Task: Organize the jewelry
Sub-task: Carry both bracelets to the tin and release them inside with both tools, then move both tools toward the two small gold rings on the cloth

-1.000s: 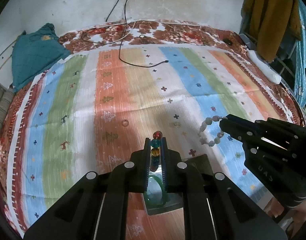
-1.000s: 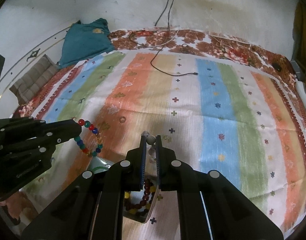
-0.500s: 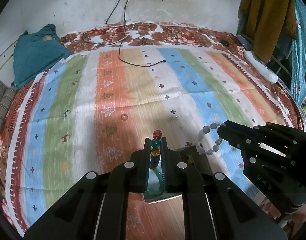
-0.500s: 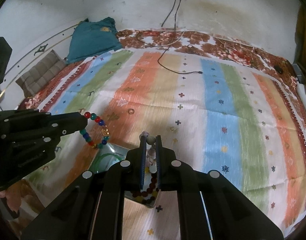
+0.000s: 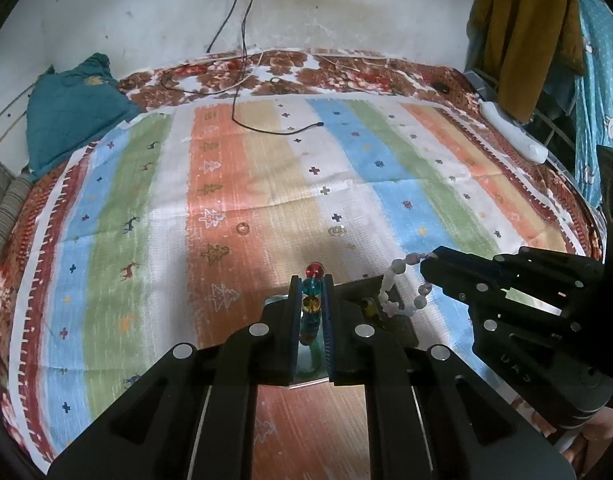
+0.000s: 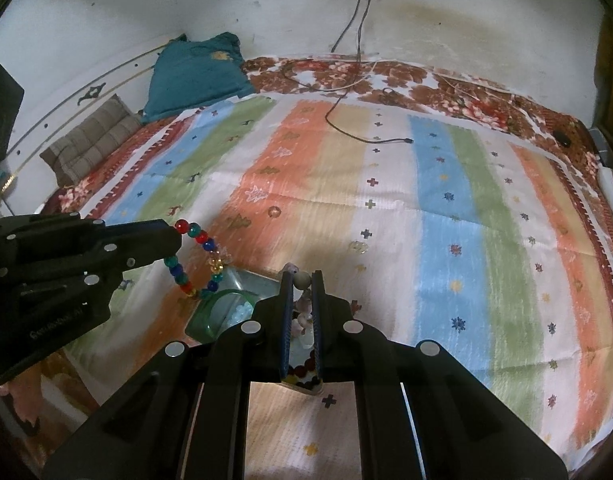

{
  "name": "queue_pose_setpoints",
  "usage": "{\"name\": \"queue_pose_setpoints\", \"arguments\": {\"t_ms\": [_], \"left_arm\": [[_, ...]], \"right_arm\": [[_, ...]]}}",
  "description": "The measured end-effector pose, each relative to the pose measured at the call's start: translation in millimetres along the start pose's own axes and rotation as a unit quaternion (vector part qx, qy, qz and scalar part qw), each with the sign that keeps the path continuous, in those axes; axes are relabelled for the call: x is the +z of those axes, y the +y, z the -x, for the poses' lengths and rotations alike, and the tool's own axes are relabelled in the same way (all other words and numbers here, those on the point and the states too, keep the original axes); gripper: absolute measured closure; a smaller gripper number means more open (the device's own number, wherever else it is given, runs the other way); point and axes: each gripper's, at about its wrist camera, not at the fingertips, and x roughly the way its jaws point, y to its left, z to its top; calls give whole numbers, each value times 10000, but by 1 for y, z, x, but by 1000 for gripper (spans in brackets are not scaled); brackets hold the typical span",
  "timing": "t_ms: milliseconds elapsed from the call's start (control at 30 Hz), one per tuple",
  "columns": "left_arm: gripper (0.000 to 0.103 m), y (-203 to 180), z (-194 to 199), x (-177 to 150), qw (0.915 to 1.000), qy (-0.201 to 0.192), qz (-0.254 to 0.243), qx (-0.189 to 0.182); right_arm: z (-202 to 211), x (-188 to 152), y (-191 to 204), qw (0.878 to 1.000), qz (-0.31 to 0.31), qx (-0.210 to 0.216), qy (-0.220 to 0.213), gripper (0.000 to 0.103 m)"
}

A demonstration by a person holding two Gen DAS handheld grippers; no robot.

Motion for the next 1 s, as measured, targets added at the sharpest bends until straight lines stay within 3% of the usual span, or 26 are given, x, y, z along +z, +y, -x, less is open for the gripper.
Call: {"name": "queue_pose_setpoints", "arguments": {"t_ms": [433, 500, 567, 633, 800, 1000], "left_arm": [[90, 3, 0, 0, 9999, 13, 106, 109], [88, 6, -1, 0, 9997, 25, 172, 158], [87, 11, -3, 1, 9995, 39, 234, 194], [79, 16, -3, 2, 9993, 50, 314, 207], [72, 31, -9, 5, 9979, 132, 561, 306], [58, 36, -21, 10, 9972, 248, 550, 445]], "right_arm": [[-6, 0, -6, 9997, -139, -86, 185, 92], [-7, 0, -9, 9995, -196, -131, 216, 90], [-8, 0, -12, 9993, -252, -170, 218, 81], [-9, 1, -15, 9991, -301, -203, 235, 79], [-16, 3, -21, 9983, -382, -297, 325, 77], [-25, 8, -23, 9976, -397, -373, 422, 65]]}}
